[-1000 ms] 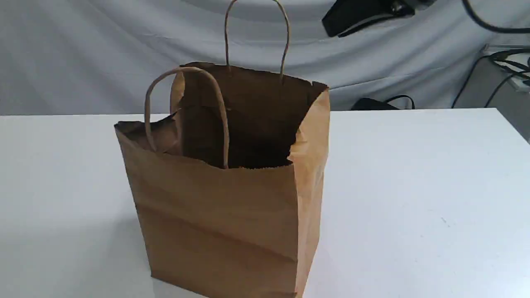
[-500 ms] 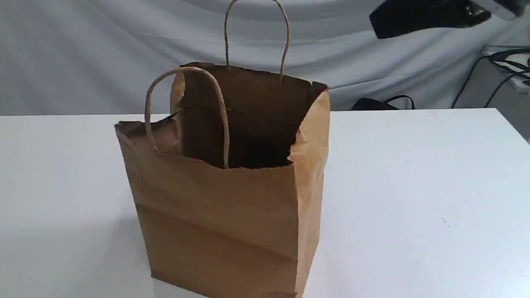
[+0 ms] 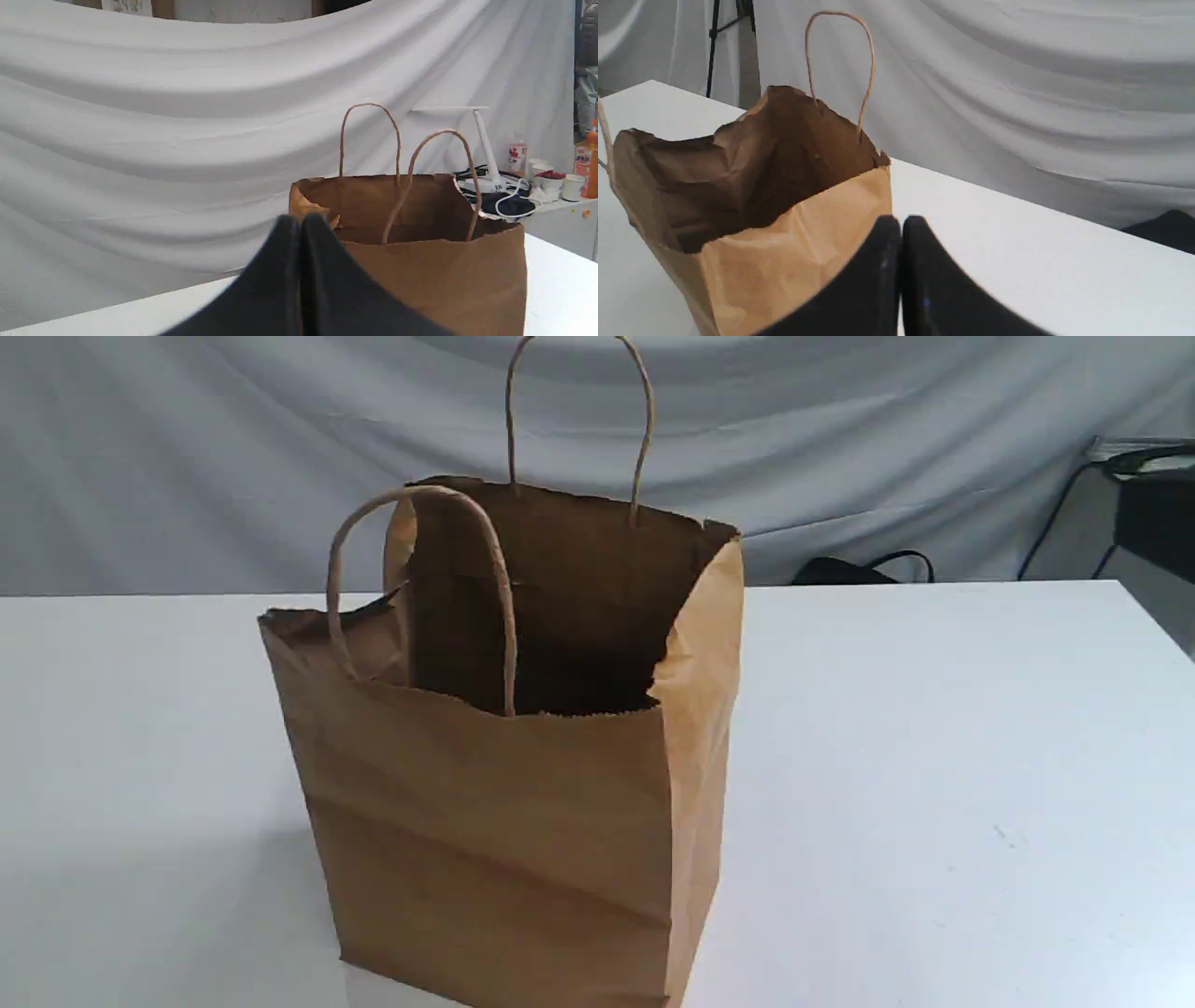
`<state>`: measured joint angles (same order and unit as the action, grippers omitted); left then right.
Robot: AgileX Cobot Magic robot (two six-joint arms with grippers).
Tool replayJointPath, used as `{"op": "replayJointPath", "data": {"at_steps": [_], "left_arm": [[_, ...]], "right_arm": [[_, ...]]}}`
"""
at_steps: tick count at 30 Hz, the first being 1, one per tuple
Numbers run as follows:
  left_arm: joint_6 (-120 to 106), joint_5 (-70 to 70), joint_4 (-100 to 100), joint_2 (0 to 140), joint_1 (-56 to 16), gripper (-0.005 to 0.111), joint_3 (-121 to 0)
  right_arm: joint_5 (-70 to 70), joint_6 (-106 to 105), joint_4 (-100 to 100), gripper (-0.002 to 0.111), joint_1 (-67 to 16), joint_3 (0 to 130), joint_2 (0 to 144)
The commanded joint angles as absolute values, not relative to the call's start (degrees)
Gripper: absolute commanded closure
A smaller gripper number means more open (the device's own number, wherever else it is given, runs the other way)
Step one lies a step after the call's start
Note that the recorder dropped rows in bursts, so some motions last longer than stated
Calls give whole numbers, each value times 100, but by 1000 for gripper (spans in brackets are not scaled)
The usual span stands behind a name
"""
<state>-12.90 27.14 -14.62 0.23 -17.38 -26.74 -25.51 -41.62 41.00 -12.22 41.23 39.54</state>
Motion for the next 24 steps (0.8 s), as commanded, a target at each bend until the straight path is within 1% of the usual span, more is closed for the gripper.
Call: {"op": "replayJointPath", "data": {"at_steps": [1,24], "left_arm": [[-1229,2578,-1443,0,-1713,107,-2503],[-1244,2720,-1443,0,-1713,107,-2476]], "right_arm": [[-2467,-4165,4175,108,-1200,4089,3836],[-2467,-4165,4152,108,-1200,4089,3834]]}}
